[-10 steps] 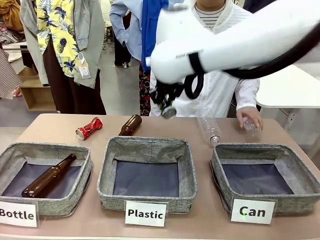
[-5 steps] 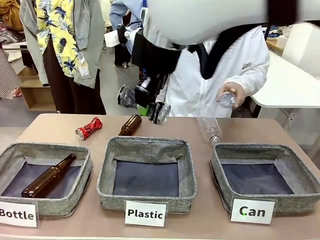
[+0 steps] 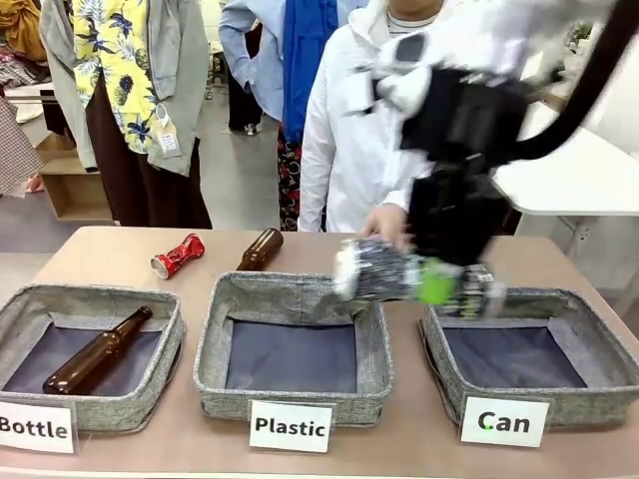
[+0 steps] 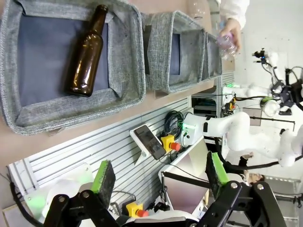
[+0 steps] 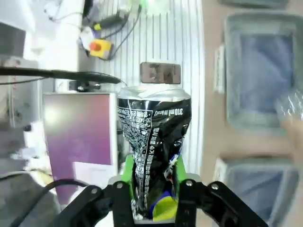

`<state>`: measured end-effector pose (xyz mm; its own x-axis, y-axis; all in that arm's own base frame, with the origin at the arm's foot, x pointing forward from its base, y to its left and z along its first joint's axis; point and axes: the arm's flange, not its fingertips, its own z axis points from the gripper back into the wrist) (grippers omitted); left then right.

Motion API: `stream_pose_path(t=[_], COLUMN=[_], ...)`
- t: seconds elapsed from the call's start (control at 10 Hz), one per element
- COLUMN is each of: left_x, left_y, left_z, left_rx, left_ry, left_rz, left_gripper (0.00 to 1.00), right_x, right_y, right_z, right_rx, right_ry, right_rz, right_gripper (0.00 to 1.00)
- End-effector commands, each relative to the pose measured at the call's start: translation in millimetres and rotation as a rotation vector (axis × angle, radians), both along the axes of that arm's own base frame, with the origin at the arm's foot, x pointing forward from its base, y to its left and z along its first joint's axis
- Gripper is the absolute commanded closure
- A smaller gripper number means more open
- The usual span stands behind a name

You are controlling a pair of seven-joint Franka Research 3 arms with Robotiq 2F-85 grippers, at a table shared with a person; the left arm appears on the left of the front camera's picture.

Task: Sort the can waste into the basket.
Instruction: Pick up the can waste from the table and place it in the right Fabric basket.

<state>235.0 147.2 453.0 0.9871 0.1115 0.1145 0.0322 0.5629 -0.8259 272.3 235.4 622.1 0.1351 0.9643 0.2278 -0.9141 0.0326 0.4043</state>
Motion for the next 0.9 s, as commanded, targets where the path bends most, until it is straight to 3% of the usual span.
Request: stream_pose_path(t=[0.0, 0.2, 0.3, 0.5, 0.8], left_x=[-3.6, -3.6, -3.6, -3.6, -3.6], left_y=[-0.1, -0.1, -0.1, -0.1, -0.1], left_z=[-2.7, -2.7, -2.7, -2.7, -2.7], left_rx=[0.009, 0.009, 0.009, 0.009, 0.009], left_ry=[0.009, 0.009, 0.009, 0.009, 0.009], left_rz=[0.004, 0.004, 0.004, 0.004, 0.004], left_gripper=[0.0, 0.0, 0.0, 0.0, 0.0], right_x=[-28.1, -70.5, -83.2, -84.1, -79.0], right_y=[-72.6, -171.8, -204.6, -268.6, -345.6], right_z=[61.3, 104.9, 106.6, 98.6, 76.6], right_rx=[0.107, 0.278, 0.327, 0.427, 0.476], right_ry=[-0.009, -0.034, -0.044, -0.125, -0.217], right_rz=[-0.408, -0.762, -0.858, -1.293, -1.726], right_gripper=[1.0, 1.0, 1.0, 1.0, 1.0])
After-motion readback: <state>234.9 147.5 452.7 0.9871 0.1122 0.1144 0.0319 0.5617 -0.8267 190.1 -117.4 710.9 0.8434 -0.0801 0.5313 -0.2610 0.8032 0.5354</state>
